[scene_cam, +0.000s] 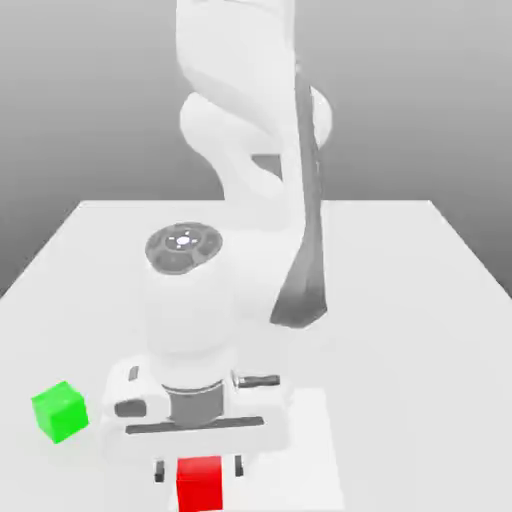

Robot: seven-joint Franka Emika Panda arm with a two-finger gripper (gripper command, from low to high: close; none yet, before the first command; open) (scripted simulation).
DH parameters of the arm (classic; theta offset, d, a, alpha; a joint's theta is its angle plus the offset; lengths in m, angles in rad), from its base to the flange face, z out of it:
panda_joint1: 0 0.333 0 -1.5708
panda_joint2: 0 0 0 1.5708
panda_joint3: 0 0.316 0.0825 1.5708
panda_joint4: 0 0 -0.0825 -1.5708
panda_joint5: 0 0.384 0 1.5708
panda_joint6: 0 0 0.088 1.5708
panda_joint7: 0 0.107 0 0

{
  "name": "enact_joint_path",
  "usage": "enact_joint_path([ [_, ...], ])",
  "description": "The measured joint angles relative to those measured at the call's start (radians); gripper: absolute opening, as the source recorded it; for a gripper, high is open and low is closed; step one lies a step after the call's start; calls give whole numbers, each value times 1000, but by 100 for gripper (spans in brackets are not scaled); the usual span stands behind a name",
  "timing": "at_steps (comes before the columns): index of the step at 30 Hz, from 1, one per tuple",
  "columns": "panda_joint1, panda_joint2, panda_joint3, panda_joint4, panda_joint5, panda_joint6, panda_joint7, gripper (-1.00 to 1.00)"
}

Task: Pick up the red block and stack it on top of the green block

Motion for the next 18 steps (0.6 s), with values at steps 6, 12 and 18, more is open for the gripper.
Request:
enact_joint_path([
  [6,7,-44,-10,-7,-18,-36,13,-100],
  [12,-15,-183,-79,-45,-41,-141,89,-100],
  [18,-90,-247,-189,-87,-37,-166,213,-100],
])
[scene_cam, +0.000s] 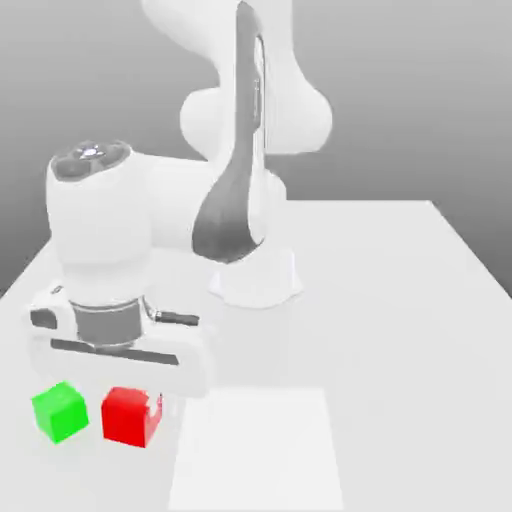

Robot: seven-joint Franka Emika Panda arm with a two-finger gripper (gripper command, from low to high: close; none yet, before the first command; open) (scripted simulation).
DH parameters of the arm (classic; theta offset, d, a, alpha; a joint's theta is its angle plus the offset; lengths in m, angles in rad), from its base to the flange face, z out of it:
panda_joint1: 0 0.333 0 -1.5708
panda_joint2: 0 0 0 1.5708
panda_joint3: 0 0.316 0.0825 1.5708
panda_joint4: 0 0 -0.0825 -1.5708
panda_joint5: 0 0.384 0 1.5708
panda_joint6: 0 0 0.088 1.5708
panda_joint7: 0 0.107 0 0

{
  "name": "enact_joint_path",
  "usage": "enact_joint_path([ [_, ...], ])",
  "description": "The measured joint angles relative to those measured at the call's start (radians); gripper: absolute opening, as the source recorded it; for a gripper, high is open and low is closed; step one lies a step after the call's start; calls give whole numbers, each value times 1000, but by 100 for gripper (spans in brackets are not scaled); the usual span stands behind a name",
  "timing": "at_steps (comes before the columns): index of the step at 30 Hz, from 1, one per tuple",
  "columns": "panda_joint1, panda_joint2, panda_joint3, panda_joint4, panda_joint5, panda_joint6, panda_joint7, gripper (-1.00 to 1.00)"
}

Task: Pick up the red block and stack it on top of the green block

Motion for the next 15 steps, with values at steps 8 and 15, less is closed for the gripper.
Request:
enact_joint_path([
  [8,-127,-50,-109,-50,-20,2,168,-100],
  [15,-182,105,-29,-42,127,136,71,100],
])
